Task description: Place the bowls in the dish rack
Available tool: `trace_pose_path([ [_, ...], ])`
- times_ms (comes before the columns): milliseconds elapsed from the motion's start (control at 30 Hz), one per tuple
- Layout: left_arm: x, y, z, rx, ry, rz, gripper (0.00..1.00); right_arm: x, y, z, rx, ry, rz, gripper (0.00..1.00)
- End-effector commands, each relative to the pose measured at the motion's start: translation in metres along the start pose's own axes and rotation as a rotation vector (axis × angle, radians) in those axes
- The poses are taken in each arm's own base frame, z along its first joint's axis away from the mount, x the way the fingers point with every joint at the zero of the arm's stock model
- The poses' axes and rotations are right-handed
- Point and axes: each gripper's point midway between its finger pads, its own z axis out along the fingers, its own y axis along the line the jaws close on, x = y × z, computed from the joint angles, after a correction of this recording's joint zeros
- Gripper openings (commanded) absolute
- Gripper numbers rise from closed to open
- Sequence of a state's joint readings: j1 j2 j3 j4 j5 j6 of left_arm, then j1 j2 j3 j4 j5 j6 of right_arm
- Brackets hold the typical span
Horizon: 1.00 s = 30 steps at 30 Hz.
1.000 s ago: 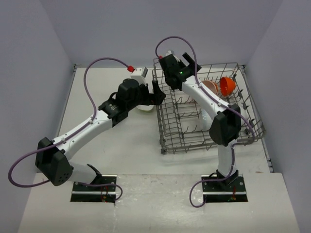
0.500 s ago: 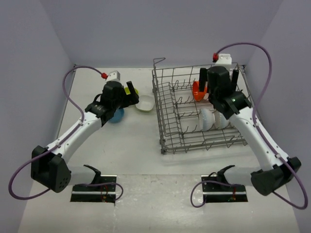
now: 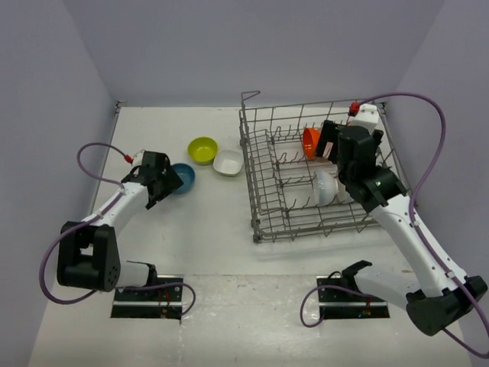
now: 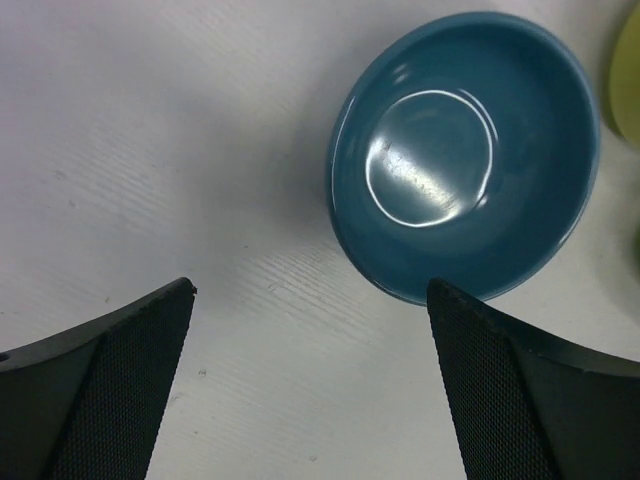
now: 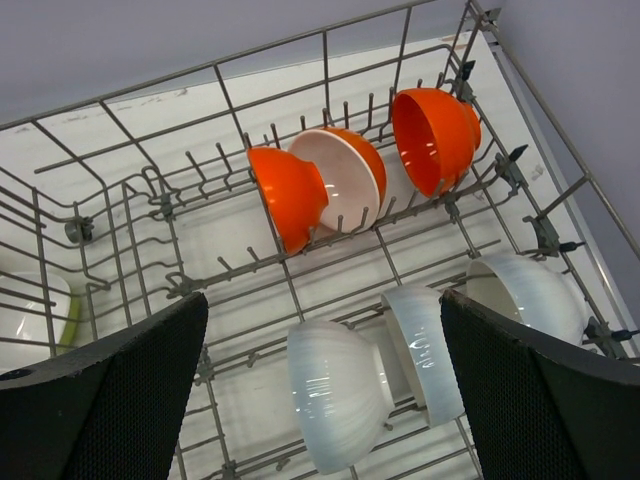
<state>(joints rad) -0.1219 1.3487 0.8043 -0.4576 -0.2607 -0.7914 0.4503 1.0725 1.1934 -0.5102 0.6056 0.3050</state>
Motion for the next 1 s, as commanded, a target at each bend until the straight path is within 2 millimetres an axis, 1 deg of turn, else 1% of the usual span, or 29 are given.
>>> trace_pose_path([
  [0,0.002,0.0,0.008,0.002,-0.007,-0.054,0.99,-0.006,0.005,0.003,-0.014,-0.024,0.053,0.99],
  [33,0.003,0.002,0.013,-0.014,-0.004,-0.053,0.95,-0.006,0.005,0.004,-0.012,-0.023,0.054,0.99],
  [100,0.001,-0.001,0.018,-0.016,-0.011,-0.064,0.9,-0.005,0.006,0.004,-0.014,-0.02,0.053,0.99],
  [133,0.002,0.001,0.023,-0.034,-0.009,-0.063,0.83,-0.005,0.005,0.004,-0.013,-0.021,0.054,0.99],
  [167,0.0,0.0,0.026,-0.036,-0.012,-0.072,0.81,-0.005,0.005,0.004,-0.016,-0.02,0.054,0.99],
  [200,0.001,-0.002,0.031,-0.04,-0.004,-0.068,0.74,-0.004,0.006,0.004,-0.02,-0.018,0.049,0.99],
  [233,0.0,-0.004,0.034,-0.037,-0.005,-0.072,0.7,-0.004,0.006,0.003,-0.023,-0.018,0.048,0.99],
  [267,0.001,-0.005,0.037,-0.038,0.0,-0.069,0.67,-0.004,0.005,0.002,-0.025,-0.02,0.05,0.99],
  [300,0.005,-0.004,0.043,-0.054,0.016,-0.066,0.6,-0.005,0.005,0.002,-0.023,-0.022,0.051,0.99],
  [367,0.007,-0.002,0.049,-0.075,0.03,-0.071,0.51,-0.007,0.003,0.0,-0.022,-0.029,0.05,0.99],
  [400,0.01,0.002,0.053,-0.103,0.038,-0.071,0.39,-0.007,0.002,-0.001,-0.02,-0.029,0.051,0.99],
  [467,0.014,0.007,0.054,-0.124,0.048,-0.079,0.27,-0.007,0.002,-0.002,-0.025,-0.033,0.056,0.99],
  [500,0.014,0.007,0.052,-0.122,0.045,-0.087,0.15,-0.007,0.002,-0.004,-0.032,-0.035,0.062,0.99],
  [533,0.014,0.008,0.05,-0.119,0.042,-0.096,0.11,-0.008,0.003,-0.005,-0.039,-0.036,0.064,0.99],
  [600,0.011,0.01,0.043,-0.116,0.019,-0.108,0.0,-0.007,0.002,-0.007,-0.043,-0.036,0.058,0.99],
  [667,0.009,0.013,0.037,-0.11,0.002,-0.115,0.0,-0.007,0.003,-0.008,-0.056,-0.031,0.039,0.99],
  [700,0.002,0.01,0.028,-0.087,-0.02,-0.124,0.0,-0.008,0.003,-0.009,-0.057,-0.028,0.032,0.99],
  [767,-0.003,0.007,0.019,-0.057,-0.041,-0.118,0.0,-0.008,0.005,-0.009,-0.071,-0.021,0.015,0.99],
  [800,-0.01,0.002,0.008,-0.022,-0.067,-0.124,0.0,-0.008,0.008,-0.01,-0.087,-0.015,0.01,0.99],
  [833,-0.015,-0.001,0.002,0.003,-0.082,-0.1,0.0,-0.006,0.016,-0.011,-0.131,-0.001,0.001,0.99],
  [867,-0.027,-0.009,-0.013,0.051,-0.122,-0.102,0.0,-0.005,0.021,-0.012,-0.164,0.005,-0.019,0.99],
  [900,-0.031,-0.014,-0.022,0.085,-0.135,-0.081,0.0,-0.005,0.026,-0.013,-0.195,0.007,-0.023,0.99],
  [933,-0.035,-0.024,-0.033,0.127,-0.158,-0.069,0.0,-0.002,0.038,-0.016,-0.261,0.022,-0.032,0.99],
  [967,-0.045,-0.033,-0.051,0.184,-0.2,-0.067,0.0,-0.003,0.045,-0.019,-0.304,0.022,-0.056,0.99],
])
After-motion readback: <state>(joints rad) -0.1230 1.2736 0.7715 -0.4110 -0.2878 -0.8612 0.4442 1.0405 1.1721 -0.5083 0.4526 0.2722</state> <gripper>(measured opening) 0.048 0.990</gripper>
